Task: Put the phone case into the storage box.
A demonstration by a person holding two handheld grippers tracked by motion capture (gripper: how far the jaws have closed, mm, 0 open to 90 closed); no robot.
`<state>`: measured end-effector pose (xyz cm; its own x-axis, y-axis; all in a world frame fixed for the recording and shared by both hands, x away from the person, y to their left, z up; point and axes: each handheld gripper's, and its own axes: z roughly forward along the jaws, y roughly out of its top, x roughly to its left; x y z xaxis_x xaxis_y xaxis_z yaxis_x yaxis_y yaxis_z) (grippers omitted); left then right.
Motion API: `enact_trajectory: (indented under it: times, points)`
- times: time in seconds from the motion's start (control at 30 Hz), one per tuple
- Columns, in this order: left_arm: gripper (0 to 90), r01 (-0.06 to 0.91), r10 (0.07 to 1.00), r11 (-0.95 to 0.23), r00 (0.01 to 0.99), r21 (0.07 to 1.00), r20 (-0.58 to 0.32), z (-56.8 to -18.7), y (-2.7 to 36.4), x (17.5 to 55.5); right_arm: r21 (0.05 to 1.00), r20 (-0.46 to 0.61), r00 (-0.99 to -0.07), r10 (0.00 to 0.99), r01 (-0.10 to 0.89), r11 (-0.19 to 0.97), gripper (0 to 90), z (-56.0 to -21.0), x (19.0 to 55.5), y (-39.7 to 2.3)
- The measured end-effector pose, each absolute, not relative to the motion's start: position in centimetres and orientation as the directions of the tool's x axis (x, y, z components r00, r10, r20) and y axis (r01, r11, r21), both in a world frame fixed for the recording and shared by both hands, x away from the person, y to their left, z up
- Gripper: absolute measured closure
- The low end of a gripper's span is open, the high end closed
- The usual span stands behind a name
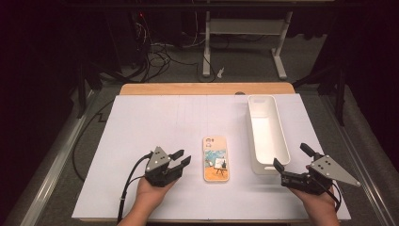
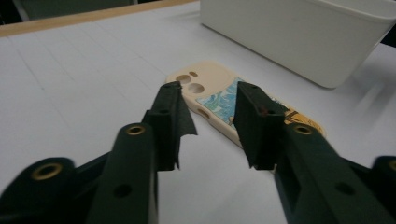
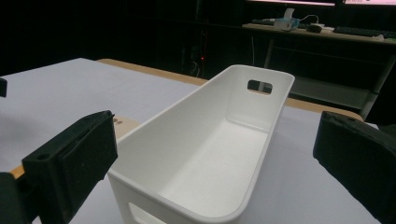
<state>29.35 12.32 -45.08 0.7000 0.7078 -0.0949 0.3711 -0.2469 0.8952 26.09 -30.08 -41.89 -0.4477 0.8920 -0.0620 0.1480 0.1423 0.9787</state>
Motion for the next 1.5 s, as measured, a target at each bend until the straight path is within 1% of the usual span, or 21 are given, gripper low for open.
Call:
enact_trajectory:
  times: [0.03, 0.1, 0.13, 0.17, 0.2, 0.27, 0.3, 0.37, 0.5, 0.6, 0.7, 0.87, 0.97, 1.13, 1.43, 1.5]
  points:
    - [69.0, 0.373, 0.702, -0.255, 0.706, 0.892, -0.094, -45.1, 11.7, 29.4, 0.979, -0.062, -0.448, 0.892, 0.148, 0.142, 0.3, -41.9, 26.1, -30.1]
    - [75.9, 0.369, 0.685, -0.268, 0.723, 0.890, -0.093, -45.2, 10.6, 29.4, 0.979, -0.060, -0.446, 0.893, 0.149, 0.141, 0.3, -41.9, 26.1, -30.1]
    - [80.8, 0.367, 0.673, -0.270, 0.733, 0.890, -0.098, -45.2, 9.9, 29.4, 0.979, -0.061, -0.446, 0.893, 0.148, 0.141, 0.2, -41.9, 26.1, -30.1]
    - [80.8, 0.363, 0.666, -0.273, 0.740, 0.891, -0.097, -45.3, 9.5, 29.4, 0.979, -0.061, -0.446, 0.893, 0.148, 0.141, 0.2, -41.9, 26.1, -30.1]
    - [83.6, 0.359, 0.655, -0.295, 0.751, 0.885, -0.087, -45.3, 8.3, 29.4, 0.979, -0.059, -0.445, 0.894, 0.149, 0.139, 0.3, -41.9, 26.1, -30.1]
    - [89.6, 0.374, 0.647, -0.312, 0.757, 0.873, -0.093, -45.3, 7.8, 29.6, 0.979, -0.058, -0.445, 0.893, 0.149, 0.138, 0.3, -41.9, 26.1, -30.1]
    - [89.6, 0.388, 0.632, -0.320, 0.767, 0.864, -0.111, -45.4, 7.3, 29.8, 0.979, -0.058, -0.445, 0.893, 0.149, 0.138, 0.3, -41.9, 26.1, -30.1]
    - [89.7, 0.391, 0.612, -0.337, 0.782, 0.857, -0.117, -45.5, 6.3, 30.0, 0.980, -0.058, -0.447, 0.892, 0.146, 0.137, 0.3, -41.9, 26.1, -30.1]
    - [89.7, 0.371, 0.596, -0.359, 0.797, 0.856, -0.096, -45.6, 4.6, 30.0, 0.980, -0.059, -0.446, 0.893, 0.144, 0.136, 0.3, -41.8, 26.1, -30.1]
    - [89.8, 0.380, 0.594, -0.401, 0.801, 0.833, -0.079, -45.9, 2.6, 30.1, 0.981, -0.059, -0.444, 0.894, 0.141, 0.135, 0.3, -41.8, 26.0, -30.1]
    - [90.0, 0.390, 0.589, -0.428, 0.804, 0.815, -0.076, -46.1, 1.5, 30.1, 0.981, -0.059, -0.445, 0.894, 0.139, 0.134, 0.2, -41.7, 26.0, -30.1]
    - [90.0, 0.386, 0.577, -0.502, 0.816, 0.774, -0.032, -46.4, -1.0, 30.1, 0.982, -0.057, -0.445, 0.894, 0.139, 0.131, 0.2, -41.7, 26.0, -30.1]
    - [90.0, 0.365, 0.555, -0.590, 0.831, 0.720, 0.034, -46.7, -2.6, 29.7, 0.982, -0.052, -0.445, 0.894, 0.141, 0.127, 0.2, -41.8, 26.0, -30.2]
    - [90.0, 0.378, 0.554, -0.616, 0.831, 0.691, 0.039, -47.0, -2.9, 29.7, 0.982, -0.048, -0.443, 0.895, 0.141, 0.122, 0.3, -41.8, 26.0, -30.3]
    - [90.0, 0.394, 0.552, -0.627, 0.834, 0.672, 0.026, -46.5, -1.8, 29.9, 0.983, -0.041, -0.433, 0.900, 0.145, 0.114, 0.3, -41.7, 26.0, -30.4]
    - [90.0, 0.384, 0.550, -0.641, 0.834, 0.665, 0.049, -46.5, -2.0, 29.7, 0.983, -0.037, -0.432, 0.901, 0.146, 0.110, 0.3, -41.7, 26.0, -30.4]
